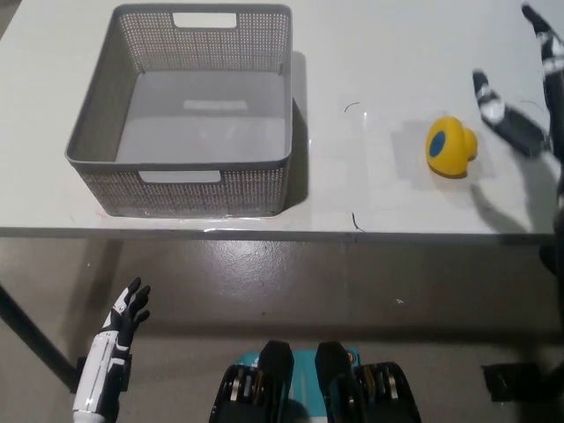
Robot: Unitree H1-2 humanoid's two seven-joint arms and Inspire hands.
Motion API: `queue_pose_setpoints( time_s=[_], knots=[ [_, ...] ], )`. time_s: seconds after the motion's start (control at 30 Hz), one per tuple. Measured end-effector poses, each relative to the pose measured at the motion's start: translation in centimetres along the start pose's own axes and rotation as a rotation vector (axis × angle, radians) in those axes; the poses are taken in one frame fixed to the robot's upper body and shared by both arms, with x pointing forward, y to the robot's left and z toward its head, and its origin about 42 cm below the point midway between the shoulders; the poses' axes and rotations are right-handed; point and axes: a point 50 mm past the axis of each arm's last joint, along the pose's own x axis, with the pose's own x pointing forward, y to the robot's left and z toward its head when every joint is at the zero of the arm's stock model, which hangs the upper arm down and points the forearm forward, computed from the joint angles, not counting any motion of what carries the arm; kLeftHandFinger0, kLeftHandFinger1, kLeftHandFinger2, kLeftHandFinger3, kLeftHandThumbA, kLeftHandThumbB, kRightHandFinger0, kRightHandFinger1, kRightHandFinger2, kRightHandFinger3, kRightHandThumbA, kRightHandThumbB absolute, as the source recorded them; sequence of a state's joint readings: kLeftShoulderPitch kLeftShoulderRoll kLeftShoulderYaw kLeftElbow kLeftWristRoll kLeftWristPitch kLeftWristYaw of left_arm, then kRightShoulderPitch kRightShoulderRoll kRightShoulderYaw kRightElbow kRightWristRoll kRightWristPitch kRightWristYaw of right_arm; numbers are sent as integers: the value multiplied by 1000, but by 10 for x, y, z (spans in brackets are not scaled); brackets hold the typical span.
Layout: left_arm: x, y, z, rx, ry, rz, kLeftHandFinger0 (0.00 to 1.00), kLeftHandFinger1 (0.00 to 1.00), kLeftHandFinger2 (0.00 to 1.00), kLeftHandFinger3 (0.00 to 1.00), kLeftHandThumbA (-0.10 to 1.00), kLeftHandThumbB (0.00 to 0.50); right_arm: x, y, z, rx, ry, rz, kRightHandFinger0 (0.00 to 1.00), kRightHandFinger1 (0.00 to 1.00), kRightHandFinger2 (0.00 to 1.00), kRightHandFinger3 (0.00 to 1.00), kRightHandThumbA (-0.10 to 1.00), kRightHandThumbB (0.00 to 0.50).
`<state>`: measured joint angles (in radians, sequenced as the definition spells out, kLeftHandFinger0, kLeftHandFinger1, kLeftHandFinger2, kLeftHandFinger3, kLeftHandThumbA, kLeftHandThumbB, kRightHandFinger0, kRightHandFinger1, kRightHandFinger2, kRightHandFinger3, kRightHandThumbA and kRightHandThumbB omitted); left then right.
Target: Use the right hand to pick up a yellow duck toy and place it into a container on the left hand side
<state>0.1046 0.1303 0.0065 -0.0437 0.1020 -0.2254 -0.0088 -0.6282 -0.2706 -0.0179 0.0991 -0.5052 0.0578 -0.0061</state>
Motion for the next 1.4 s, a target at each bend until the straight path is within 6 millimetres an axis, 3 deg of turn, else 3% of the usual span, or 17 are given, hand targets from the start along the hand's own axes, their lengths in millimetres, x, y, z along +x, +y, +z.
queue_pose_setpoints(
  time_s=[0.1,0.23,0.5,0.67,0.77,0.9,1.03,1.4],
  knots=[
    [-2,1,-1,0,5,1,1000,1000,1000,1000,1000,42,38,5,-13,-47,96,92,1000,1000,1000,1000,634,490],
    [-3,1,-2,0,9,4,1000,1000,1000,1000,1000,51,71,12,-26,-81,205,185,1000,1000,1000,1000,602,486],
    [-5,5,-3,4,16,17,1000,1000,1000,1000,1000,61,109,29,-54,-135,426,381,1000,1000,1000,1000,651,498],
    [-9,11,2,10,2,37,1000,1000,1000,1000,1000,53,118,31,-67,-131,568,494,1000,1000,1000,1000,759,500],
    [-8,15,5,14,-11,44,1000,1000,1000,1000,1000,27,124,29,-66,-128,609,542,1000,1000,1000,1000,820,500],
    [-8,17,5,16,-16,43,1000,1000,1000,1000,1000,36,122,30,-69,-151,633,598,1000,1000,1000,1000,884,500],
    [-7,18,6,13,-23,42,1000,1000,1000,1000,1000,1,116,34,-74,-155,659,661,1000,1000,1000,1000,911,500],
    [-6,18,8,7,-34,31,1000,1000,1000,1000,1000,19,109,39,-78,-149,668,797,1000,1000,1000,1000,967,500]
  ],
)
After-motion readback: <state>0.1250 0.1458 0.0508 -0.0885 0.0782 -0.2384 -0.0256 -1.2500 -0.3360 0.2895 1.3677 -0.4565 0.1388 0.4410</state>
